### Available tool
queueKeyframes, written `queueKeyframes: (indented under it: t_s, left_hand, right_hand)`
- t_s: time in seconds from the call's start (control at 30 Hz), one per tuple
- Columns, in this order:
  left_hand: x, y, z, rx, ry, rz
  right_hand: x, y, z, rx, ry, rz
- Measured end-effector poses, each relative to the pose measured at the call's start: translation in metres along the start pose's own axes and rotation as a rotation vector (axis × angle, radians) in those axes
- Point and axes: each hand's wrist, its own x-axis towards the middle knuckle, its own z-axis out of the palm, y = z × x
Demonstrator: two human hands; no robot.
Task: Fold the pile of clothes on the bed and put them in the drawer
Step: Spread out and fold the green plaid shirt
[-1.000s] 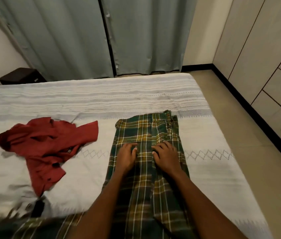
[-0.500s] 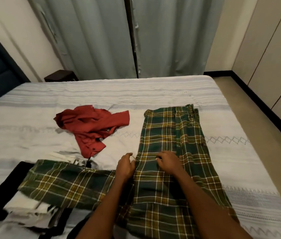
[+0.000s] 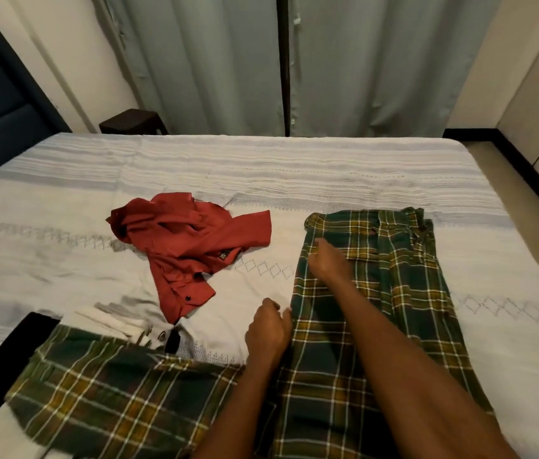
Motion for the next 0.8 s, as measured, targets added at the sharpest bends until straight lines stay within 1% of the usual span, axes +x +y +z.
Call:
queueKeyframes:
  t_s: [0.07, 0.17, 0.23, 0.3, 0.37, 0.43, 0.57, 0.63, 0.7, 0.77, 0.8]
  left_hand:
    - [0.004, 0.001, 0.006, 0.011, -0.022, 0.022]
    - [0.009, 0.001, 0.012, 0.048, -0.054, 0.067]
    - [0.008, -0.001, 0.015, 0.065, -0.056, 0.072]
    - [0.008, -0.001, 0.019, 0.039, -0.028, 0.063]
    - [0.004, 0.002, 0.023, -0.032, -0.004, 0.053]
    - [-0.002, 0.008, 0.025, -0.111, 0.011, 0.064]
    - [-0.019, 0.023, 0.025, -0.169, 0.091, 0.165]
    - [-0.03, 0.036, 0.023, -0.188, 0.116, 0.238]
    - [-0.038, 0.051, 0.022, -0.205, 0.083, 0.345]
    - [-0.045, 0.066, 0.023, -0.205, 0.007, 0.431]
    - [-0.045, 0.071, 0.025, -0.207, -0.033, 0.461]
  right_hand:
    - [0.02, -0.009, 0.005, -0.067, -0.004, 0.01]
    - [0.044, -0.014, 0.018, -0.154, -0.058, 0.067]
    - [0.052, -0.016, 0.025, -0.211, -0.07, 0.063]
    - [0.057, -0.018, 0.026, -0.209, -0.043, 0.029]
    - [0.059, -0.016, 0.023, -0.149, 0.004, -0.027]
    - [0.053, -0.008, 0.012, -0.005, 0.042, -0.061]
    - [0.044, 0.019, -0.017, 0.193, 0.178, -0.252]
    - [0.04, 0.037, -0.033, 0.26, 0.198, -0.278]
    - [0.034, 0.054, -0.047, 0.306, 0.284, -0.267]
    - [0.027, 0.07, -0.057, 0.35, 0.394, -0.237]
    - [0.023, 0.077, -0.059, 0.368, 0.424, -0.217]
